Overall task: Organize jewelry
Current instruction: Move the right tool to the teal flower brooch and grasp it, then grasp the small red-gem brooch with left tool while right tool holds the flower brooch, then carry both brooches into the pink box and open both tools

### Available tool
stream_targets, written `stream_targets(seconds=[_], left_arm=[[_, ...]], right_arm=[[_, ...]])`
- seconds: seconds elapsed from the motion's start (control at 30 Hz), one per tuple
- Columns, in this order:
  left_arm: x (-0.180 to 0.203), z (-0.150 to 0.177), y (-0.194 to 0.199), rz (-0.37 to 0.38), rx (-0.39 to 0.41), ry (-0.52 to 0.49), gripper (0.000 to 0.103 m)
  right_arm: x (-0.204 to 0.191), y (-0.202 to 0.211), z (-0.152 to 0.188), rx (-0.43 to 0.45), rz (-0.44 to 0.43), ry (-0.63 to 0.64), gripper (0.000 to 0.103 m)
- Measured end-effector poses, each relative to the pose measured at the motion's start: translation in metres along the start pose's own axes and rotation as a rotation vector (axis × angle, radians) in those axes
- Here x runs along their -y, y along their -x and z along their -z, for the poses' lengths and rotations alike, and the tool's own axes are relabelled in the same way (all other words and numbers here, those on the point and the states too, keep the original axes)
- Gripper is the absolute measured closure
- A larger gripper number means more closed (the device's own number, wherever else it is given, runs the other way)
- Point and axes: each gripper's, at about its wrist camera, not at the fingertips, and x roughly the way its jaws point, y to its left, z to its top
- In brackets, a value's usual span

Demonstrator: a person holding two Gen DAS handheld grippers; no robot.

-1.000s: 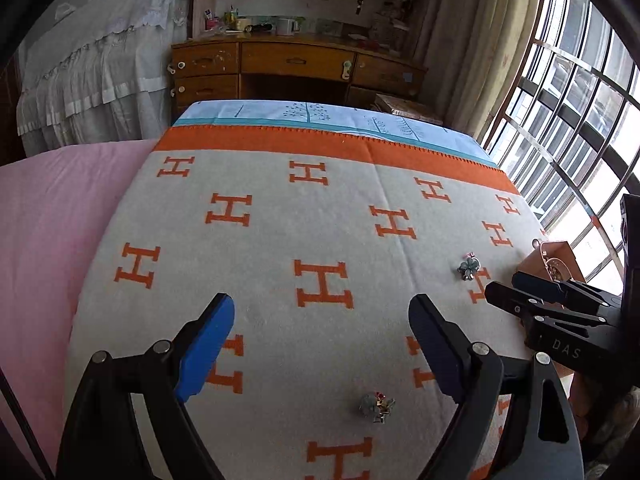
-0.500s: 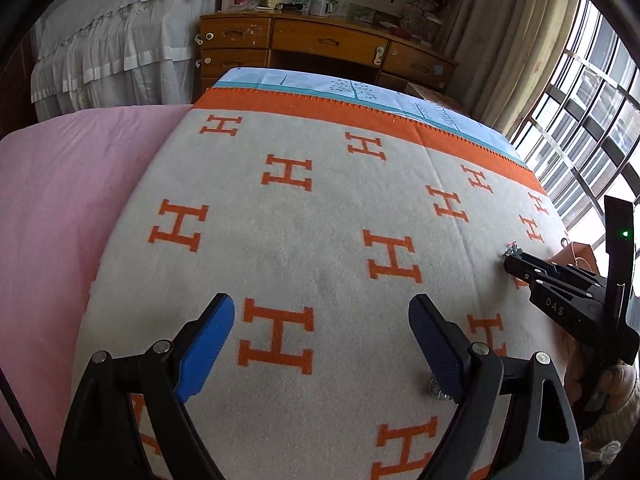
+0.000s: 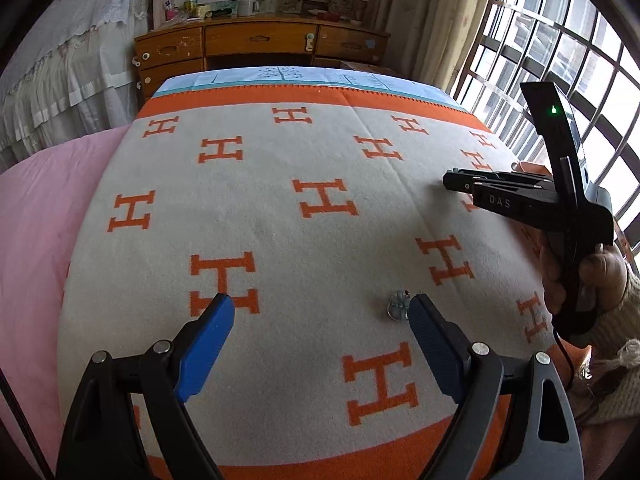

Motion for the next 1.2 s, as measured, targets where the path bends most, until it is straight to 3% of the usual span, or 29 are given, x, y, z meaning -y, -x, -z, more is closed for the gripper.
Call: stream_targets(seconds=[0.1, 0.27, 0.43, 0.57, 0.6, 0.63, 0.97, 1.2], left_arm=[[0.017, 0.003, 0.0, -0.023, 0.005, -0.058, 0.017], [0.038, 0.0, -0.004, -0.009, 0.004, -0.104, 0.03], [0.044, -0.001, -0.022, -0.002, -0.063, -0.086, 0.065], [0.045, -0.002, -0.028, -0.007, -0.079, -0.055, 0.076], [0.046, -0.002, -0.029, -0.001, -0.08, -0.054, 0.087], [0.047, -0.002, -0.029, 0.006, -0.078, -0.05, 0.09], [0.054, -0.011, -0.01, -0.03, 0.0, 0.004, 0.091], [0.072, -0.027, 0.026, 0.025, 0.11, -0.005, 0.091]], right_arm=[[-0.002, 0.009, 0.001, 0.016, -0.025, -0.001, 0.085], [-0.01, 0.027, 0.013, 0.036, -0.067, 0.018, 0.085], [-0.011, 0.039, 0.028, 0.041, -0.106, 0.022, 0.085], [-0.008, 0.047, 0.039, 0.051, -0.124, 0.024, 0.084], [-0.007, 0.048, 0.041, 0.053, -0.127, 0.024, 0.084], [-0.005, 0.049, 0.043, 0.055, -0.13, 0.023, 0.084], [0.015, 0.073, 0.059, 0.117, -0.16, -0.008, 0.084], [0.033, 0.099, 0.068, 0.193, -0.16, -0.027, 0.084]])
